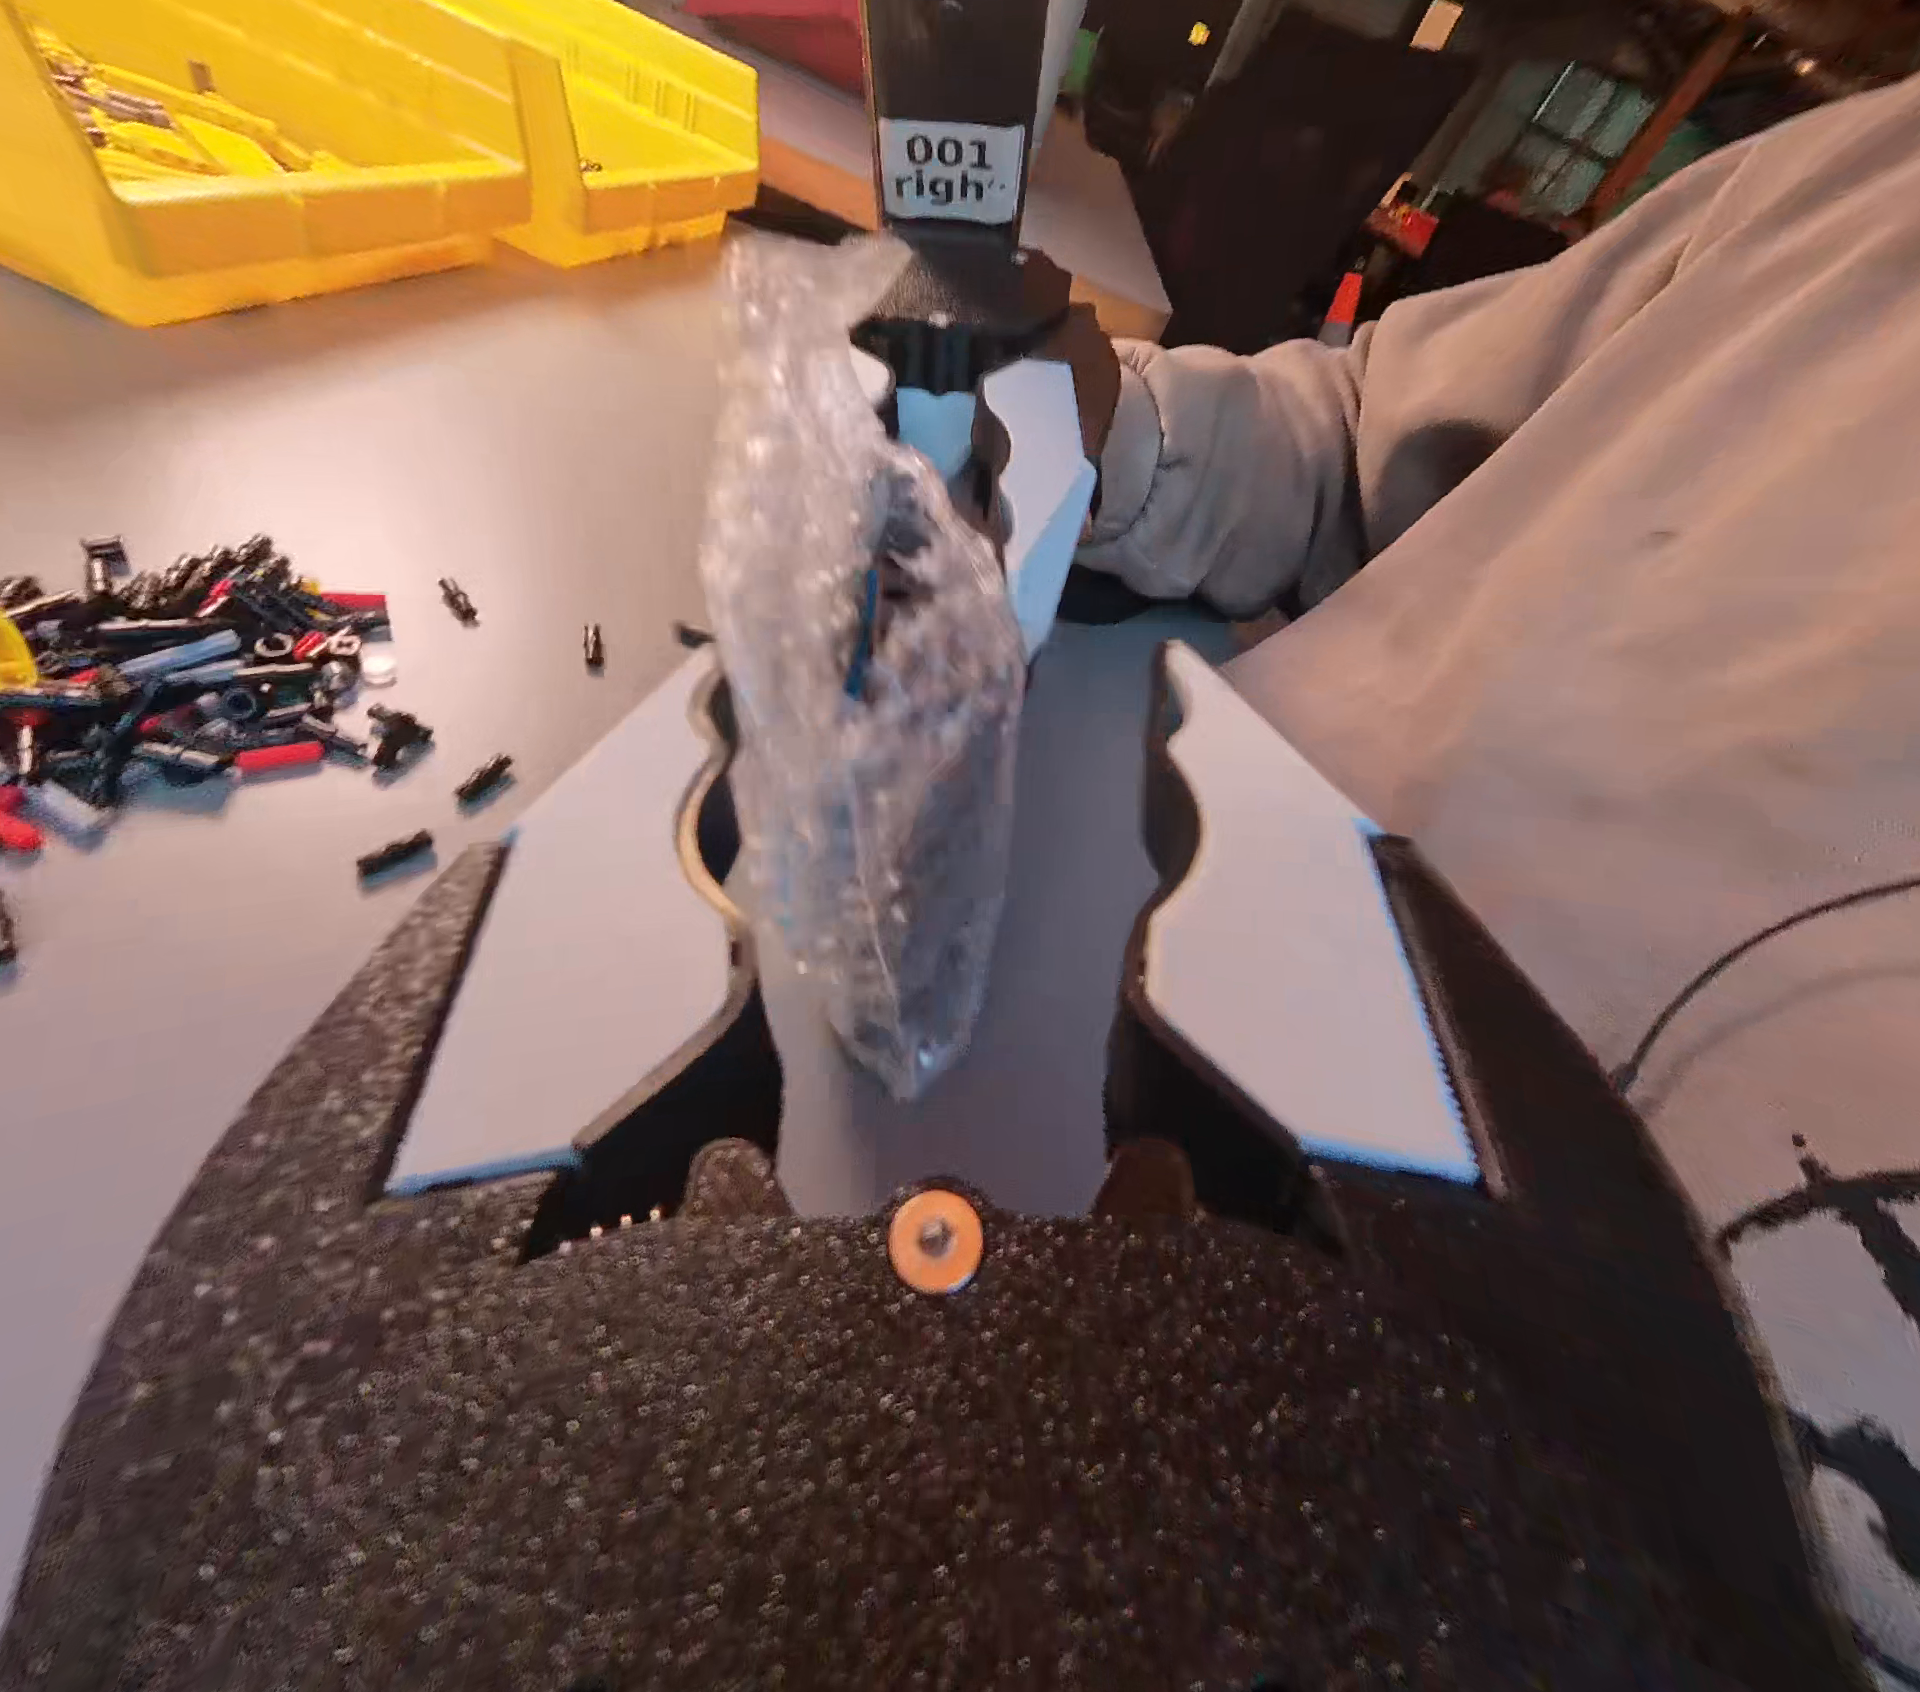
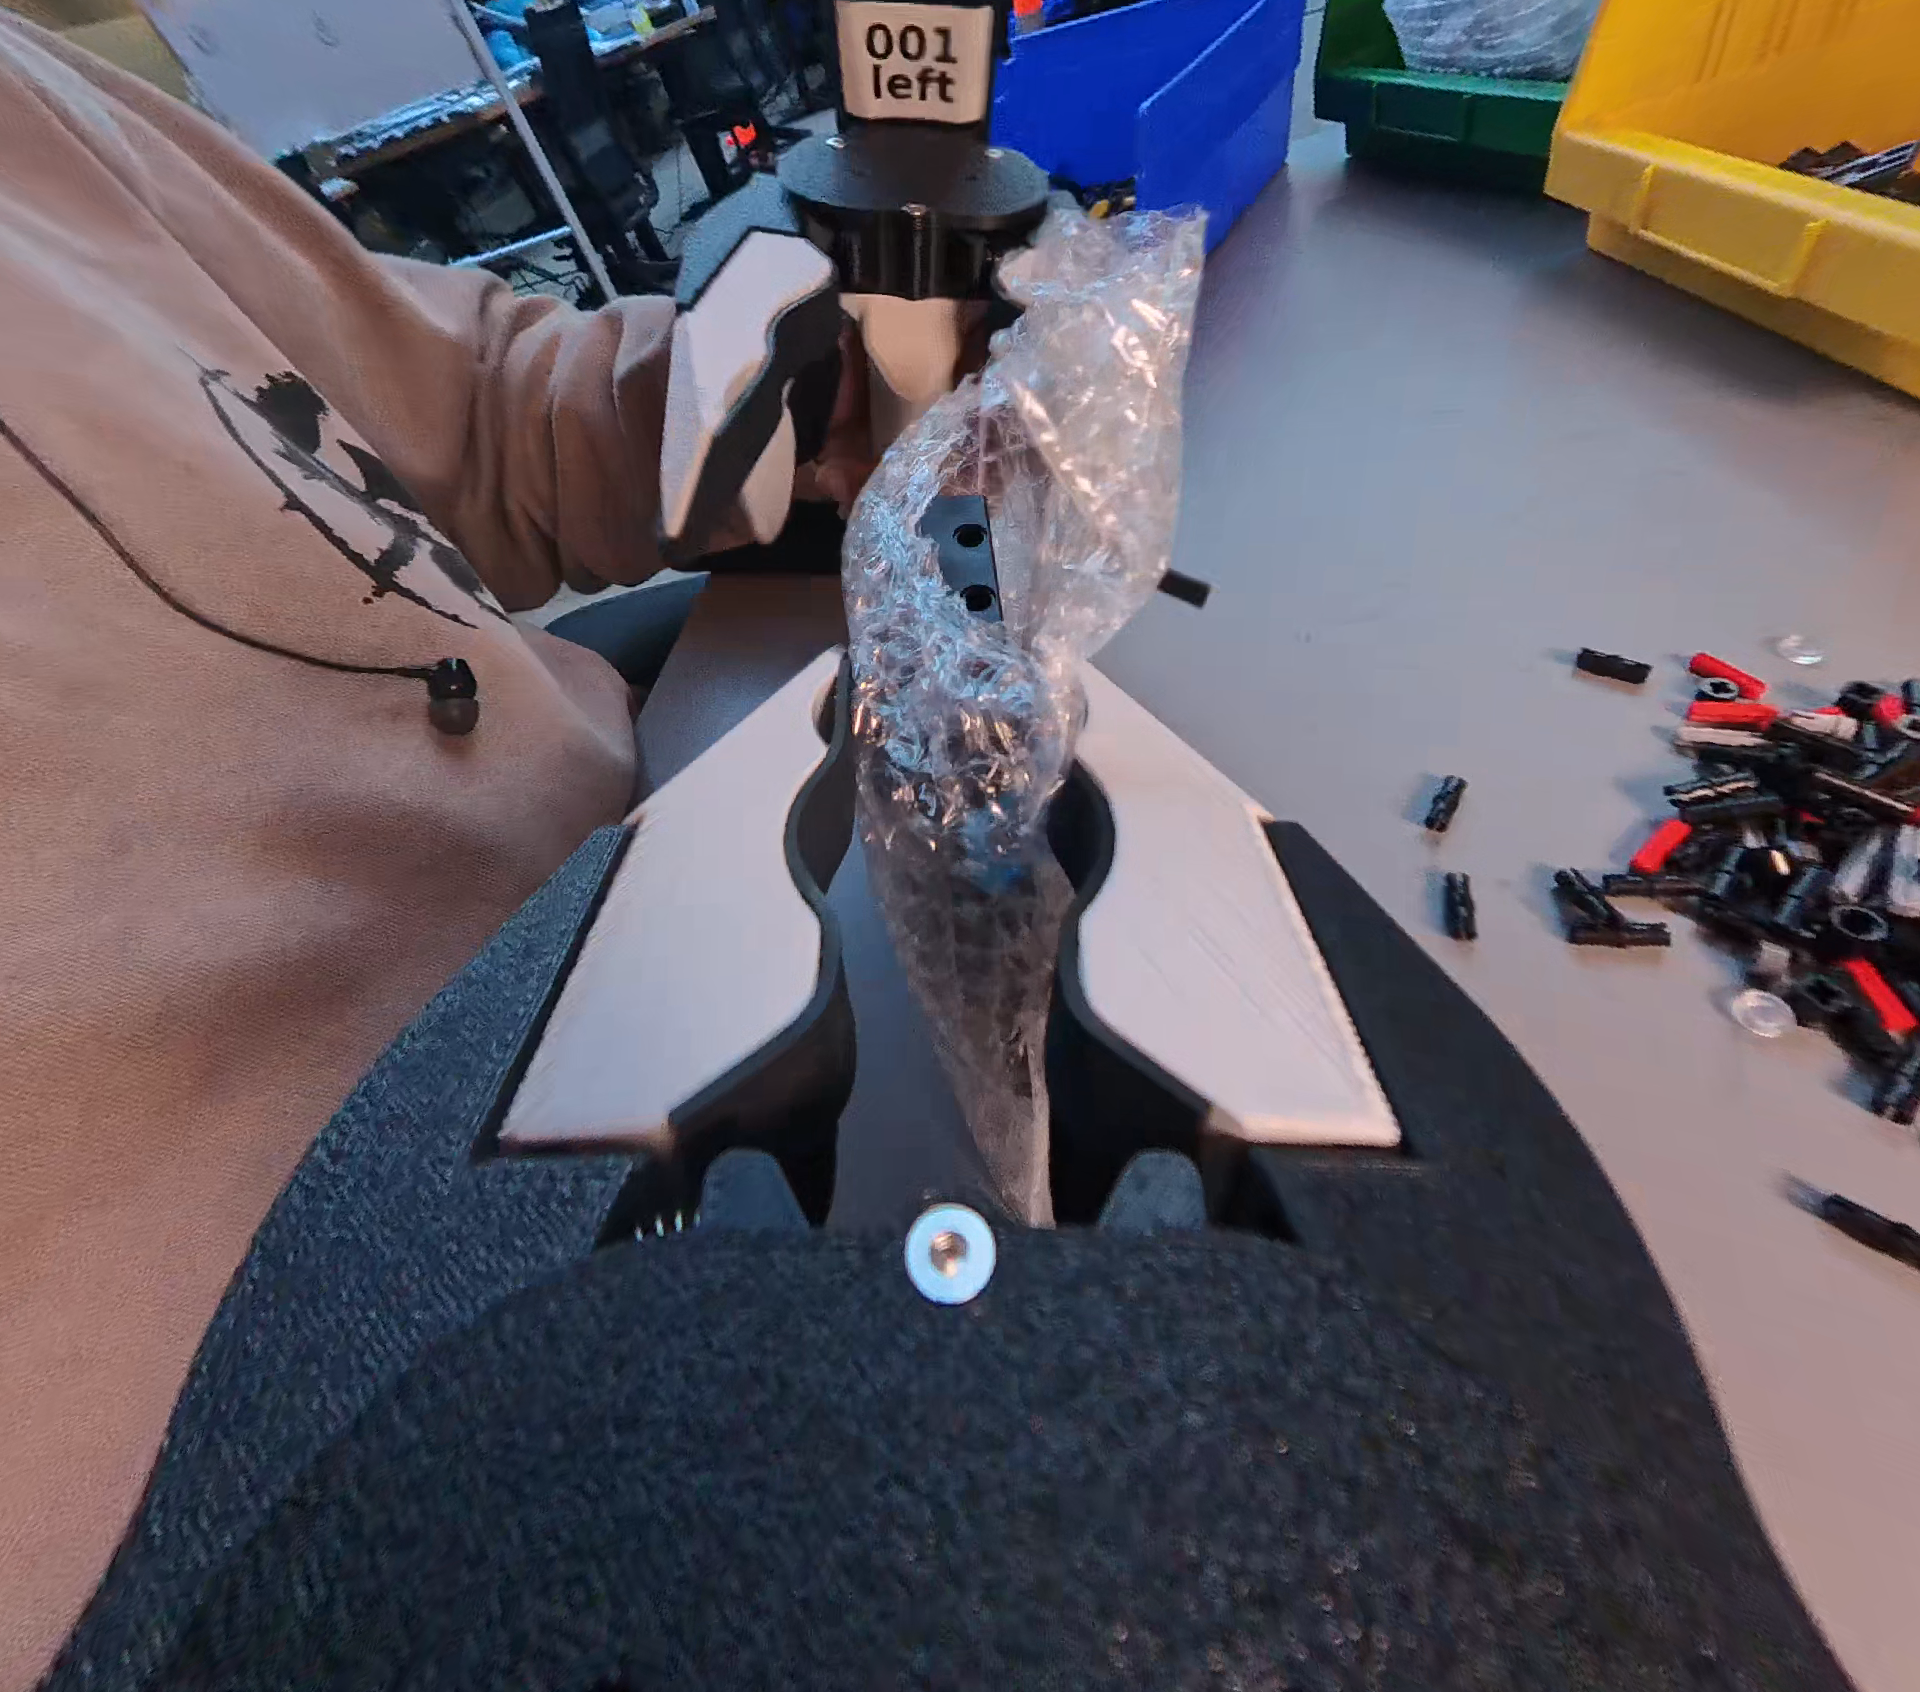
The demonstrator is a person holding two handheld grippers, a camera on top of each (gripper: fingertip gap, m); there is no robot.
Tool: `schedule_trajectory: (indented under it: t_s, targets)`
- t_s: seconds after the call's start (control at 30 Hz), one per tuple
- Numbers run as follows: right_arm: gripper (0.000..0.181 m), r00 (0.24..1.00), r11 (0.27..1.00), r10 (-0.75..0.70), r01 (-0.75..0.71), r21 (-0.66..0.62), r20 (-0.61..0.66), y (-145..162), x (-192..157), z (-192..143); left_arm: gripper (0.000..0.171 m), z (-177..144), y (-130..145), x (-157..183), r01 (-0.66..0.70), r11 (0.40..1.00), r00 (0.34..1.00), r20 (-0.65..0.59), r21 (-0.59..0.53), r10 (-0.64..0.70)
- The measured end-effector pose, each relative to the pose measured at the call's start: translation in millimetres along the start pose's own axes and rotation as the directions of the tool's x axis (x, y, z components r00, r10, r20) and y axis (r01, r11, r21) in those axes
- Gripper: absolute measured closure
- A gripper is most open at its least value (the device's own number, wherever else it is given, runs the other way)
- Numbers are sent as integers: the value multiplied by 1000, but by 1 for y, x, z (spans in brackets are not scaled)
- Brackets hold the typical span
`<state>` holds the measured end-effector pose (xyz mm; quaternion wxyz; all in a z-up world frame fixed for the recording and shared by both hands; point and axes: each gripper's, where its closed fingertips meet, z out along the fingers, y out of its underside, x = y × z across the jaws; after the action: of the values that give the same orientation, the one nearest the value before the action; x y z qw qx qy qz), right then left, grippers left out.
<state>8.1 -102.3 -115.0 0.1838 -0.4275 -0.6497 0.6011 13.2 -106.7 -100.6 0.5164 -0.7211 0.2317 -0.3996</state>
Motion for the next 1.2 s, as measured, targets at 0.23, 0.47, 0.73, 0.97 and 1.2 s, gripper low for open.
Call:
schedule_trajectory:
  t_s: [0.23,0.47,0.73,0.97,1.2]
  targets:
    - [146,991,991,124,-126,42,52,-2,4,-19,159,3,-5,-10,77,996,993,-86,-51,-81]
    - [162,961,969,-245,238,-64,-132,-19,25,-18,168,11,13,-35,248,955,962,-78,-162,-263]
    - [179,803,813,-569,514,-275,-180,26,32,-10,165,2,40,-53,-189,933,975,59,-305,216]
    - [179,758,734,-648,593,-330,-79,44,10,-10,161,-21,46,-12,-372,867,927,-93,-331,363]
    - [179,854,795,-514,511,-327,84,64,-21,-3,161,-21,88,24,-486,761,874,-210,-431,439]
